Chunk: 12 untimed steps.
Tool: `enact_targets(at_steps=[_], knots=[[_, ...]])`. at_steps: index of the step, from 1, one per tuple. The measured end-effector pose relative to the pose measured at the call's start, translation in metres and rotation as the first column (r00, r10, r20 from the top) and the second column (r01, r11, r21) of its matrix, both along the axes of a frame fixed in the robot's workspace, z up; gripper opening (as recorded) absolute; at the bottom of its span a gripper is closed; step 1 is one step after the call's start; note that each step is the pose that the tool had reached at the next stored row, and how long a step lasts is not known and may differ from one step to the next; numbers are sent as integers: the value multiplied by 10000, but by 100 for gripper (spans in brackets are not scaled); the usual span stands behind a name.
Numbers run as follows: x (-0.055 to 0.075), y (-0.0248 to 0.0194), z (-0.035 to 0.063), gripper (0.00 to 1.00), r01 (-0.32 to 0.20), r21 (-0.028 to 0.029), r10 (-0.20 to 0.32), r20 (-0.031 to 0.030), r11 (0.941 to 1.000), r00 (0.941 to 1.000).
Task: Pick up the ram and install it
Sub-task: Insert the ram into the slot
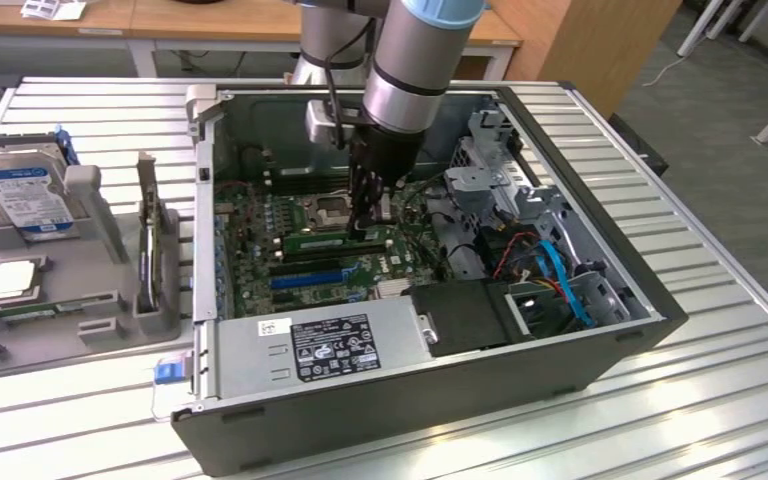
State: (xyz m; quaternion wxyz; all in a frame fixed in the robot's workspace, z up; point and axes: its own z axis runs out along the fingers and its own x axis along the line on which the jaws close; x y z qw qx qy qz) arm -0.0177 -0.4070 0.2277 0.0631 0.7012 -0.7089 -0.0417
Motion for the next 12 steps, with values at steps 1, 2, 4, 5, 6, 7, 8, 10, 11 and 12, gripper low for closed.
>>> enact_targets(at_steps=[1, 2, 4, 5, 6, 7, 8, 10, 11, 12], knots=[[0, 0, -1, 12, 0, -1, 0, 0, 10000, 10000], [0, 0, -1, 12, 0, -1, 0, 0, 10000, 10000], [0, 0, -4, 12, 0, 1, 0, 1, 10000, 10000], [0, 0, -5, 12, 0, 2, 0, 1, 10000, 10000], [0, 0, -5, 12, 0, 1, 0, 2, 10000, 10000], [0, 0, -5, 12, 0, 1, 0, 1, 10000, 10000], [0, 0, -5, 12, -1, 2, 1, 1, 10000, 10000], [1, -10, -5, 12, -2, 2, 2, -1, 10000, 10000], [0, -14, -5, 12, -1, 1, 1, -2, 10000, 10000], [0, -14, -5, 12, 0, 1, 0, -3, 10000, 10000]])
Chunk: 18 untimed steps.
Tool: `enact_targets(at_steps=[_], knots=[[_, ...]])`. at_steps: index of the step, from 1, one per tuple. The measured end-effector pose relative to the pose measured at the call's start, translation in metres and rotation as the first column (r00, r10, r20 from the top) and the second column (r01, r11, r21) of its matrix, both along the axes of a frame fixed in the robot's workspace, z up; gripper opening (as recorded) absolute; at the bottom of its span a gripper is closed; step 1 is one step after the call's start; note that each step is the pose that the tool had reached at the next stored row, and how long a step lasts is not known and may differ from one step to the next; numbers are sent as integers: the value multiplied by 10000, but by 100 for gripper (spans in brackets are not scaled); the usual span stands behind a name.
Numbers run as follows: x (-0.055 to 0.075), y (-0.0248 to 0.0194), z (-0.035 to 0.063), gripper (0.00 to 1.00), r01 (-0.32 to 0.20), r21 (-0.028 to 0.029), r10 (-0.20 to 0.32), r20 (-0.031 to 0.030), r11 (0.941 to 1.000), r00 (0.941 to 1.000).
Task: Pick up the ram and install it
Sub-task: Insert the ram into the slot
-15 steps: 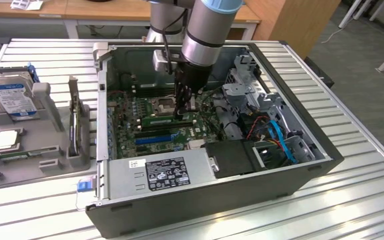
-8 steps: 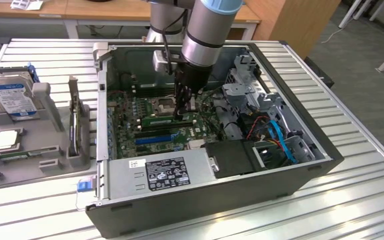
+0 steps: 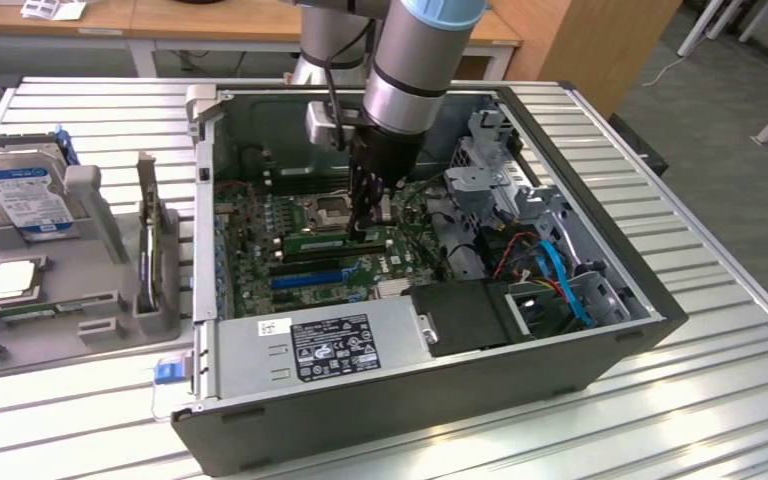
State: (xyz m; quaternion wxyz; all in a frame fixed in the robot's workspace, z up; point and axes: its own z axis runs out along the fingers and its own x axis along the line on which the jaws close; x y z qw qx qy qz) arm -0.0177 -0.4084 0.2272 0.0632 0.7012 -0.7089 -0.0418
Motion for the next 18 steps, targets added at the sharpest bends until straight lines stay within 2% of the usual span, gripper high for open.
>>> enact_targets(at_steps=[7, 18], knots=[[1, 16, 0, 12, -1, -1, 1, 0, 10000, 10000], [0, 16, -18, 12, 0, -1, 0, -1, 10000, 10000]])
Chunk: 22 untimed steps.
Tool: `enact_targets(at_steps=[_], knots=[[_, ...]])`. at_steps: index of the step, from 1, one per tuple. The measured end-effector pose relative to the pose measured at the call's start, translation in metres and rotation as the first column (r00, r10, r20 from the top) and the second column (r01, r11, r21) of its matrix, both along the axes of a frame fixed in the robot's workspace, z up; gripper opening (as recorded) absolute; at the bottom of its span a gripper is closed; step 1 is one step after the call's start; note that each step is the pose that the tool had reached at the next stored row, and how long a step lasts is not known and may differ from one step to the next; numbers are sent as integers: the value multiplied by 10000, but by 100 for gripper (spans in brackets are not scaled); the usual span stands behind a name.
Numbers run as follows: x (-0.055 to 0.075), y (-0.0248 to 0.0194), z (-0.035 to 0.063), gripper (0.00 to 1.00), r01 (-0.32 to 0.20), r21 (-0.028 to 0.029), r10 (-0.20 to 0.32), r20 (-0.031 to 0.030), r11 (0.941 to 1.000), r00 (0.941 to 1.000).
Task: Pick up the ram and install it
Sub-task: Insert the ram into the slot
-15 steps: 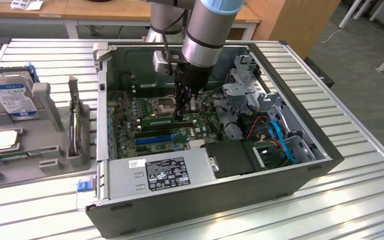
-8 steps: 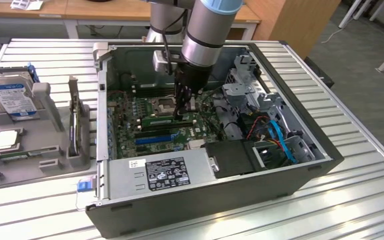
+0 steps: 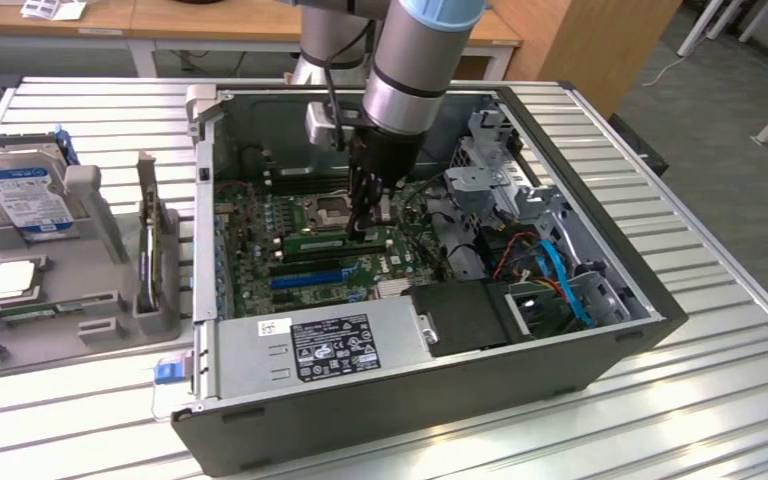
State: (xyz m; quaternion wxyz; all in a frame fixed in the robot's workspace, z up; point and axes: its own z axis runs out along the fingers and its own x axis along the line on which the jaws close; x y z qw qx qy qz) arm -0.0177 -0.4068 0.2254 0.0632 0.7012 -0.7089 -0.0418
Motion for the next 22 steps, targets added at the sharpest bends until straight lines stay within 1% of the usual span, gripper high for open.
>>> enact_targets(at_steps=[5, 7, 16, 18, 19, 22], knots=[[0, 0, -11, 12, 0, 0, 0, 0, 10000, 10000], [0, 0, -35, 12, 0, 0, 0, 1, 10000, 10000], [0, 0, -37, 12, 0, 1, 0, 1, 10000, 10000], [0, 0, -37, 13, -1, 1, 1, 1, 10000, 10000], [0, 0, -37, 19, 0, 1, 0, 1, 10000, 10000], [0, 0, -37, 19, 0, 1, 0, 1, 10000, 10000]])
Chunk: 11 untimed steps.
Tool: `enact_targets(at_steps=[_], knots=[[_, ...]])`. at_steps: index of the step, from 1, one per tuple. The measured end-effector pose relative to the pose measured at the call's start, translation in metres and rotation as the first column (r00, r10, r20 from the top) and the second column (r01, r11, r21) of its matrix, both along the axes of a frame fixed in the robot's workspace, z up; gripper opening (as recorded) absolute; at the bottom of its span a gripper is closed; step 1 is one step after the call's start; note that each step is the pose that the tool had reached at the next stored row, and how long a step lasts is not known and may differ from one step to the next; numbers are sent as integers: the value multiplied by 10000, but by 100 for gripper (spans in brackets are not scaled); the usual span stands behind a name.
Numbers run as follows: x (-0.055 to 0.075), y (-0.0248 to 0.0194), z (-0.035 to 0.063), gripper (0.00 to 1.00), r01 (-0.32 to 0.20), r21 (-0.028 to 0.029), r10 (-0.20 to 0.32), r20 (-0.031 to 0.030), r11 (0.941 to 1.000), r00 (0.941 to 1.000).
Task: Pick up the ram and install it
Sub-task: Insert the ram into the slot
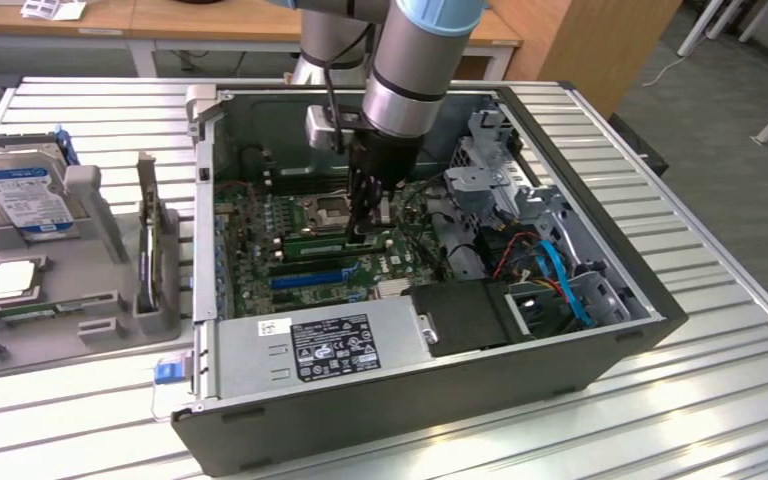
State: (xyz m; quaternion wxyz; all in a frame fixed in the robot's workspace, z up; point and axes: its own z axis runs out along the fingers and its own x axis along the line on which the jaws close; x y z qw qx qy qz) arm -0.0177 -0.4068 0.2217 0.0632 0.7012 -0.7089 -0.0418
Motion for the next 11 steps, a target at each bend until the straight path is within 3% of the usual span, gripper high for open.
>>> enact_targets(at_steps=[4, 11], knots=[[0, 1, 11, 19, 0, 4, 0, 2, 10000, 10000], [0, 2, 325, 19, 0, -1, 0, 0, 10000, 10000]])
